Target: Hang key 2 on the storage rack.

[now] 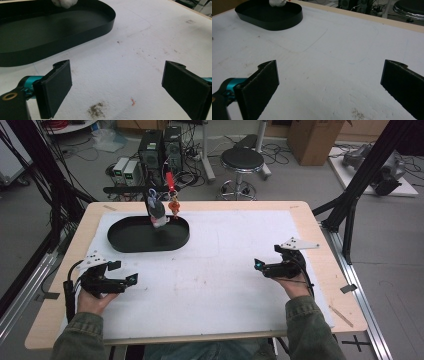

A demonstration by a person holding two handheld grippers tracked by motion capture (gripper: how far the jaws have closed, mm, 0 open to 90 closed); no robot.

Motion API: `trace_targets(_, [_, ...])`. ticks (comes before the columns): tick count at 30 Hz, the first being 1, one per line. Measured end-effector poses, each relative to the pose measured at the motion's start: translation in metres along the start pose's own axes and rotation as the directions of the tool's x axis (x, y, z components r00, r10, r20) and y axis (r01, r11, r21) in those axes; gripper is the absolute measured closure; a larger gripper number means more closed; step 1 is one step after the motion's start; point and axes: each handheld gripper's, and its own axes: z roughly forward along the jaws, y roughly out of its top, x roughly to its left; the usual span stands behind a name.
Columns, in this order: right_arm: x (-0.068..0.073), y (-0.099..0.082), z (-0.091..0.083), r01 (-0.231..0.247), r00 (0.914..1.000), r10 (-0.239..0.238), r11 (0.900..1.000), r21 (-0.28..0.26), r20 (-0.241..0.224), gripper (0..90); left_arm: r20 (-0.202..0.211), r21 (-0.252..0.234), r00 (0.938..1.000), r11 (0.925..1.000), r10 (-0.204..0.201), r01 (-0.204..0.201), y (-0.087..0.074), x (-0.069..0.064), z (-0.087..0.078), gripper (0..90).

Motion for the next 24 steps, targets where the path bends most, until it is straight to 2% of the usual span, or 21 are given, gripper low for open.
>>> trace_targets(16, [-0.009,-0.03,-0.015,-0.021,0.999,0.022,0.9991,-0.037,0.039,0.9,-0.002,0.037,1.0,0.9993,0.008,-0.008,-0.003,-0.003,0.002,9.5])
trace_targets(19, [-0.007,-0.033,-0.015,-0.007,0.9988,0.008,0.9994,-0.033,0.047,0.9,-0.005,0.045,0.9999,0.9989,0.014,-0.014,-0.004,-0.003,0.002,9.5])
trace_targets(21, [-0.006,-0.033,-0.015,0.024,0.9985,-0.021,0.9989,-0.04,0.051,0.9,-0.008,0.043,0.9999,0.999,0.012,-0.012,-0.004,-0.003,0.003,9.5])
trace_targets(24, [-0.005,-0.032,-0.015,0.034,0.9981,-0.032,0.9983,-0.048,0.053,0.8,-0.01,0.043,0.9999,0.999,0.011,-0.01,-0.003,-0.002,0.004,9.5])
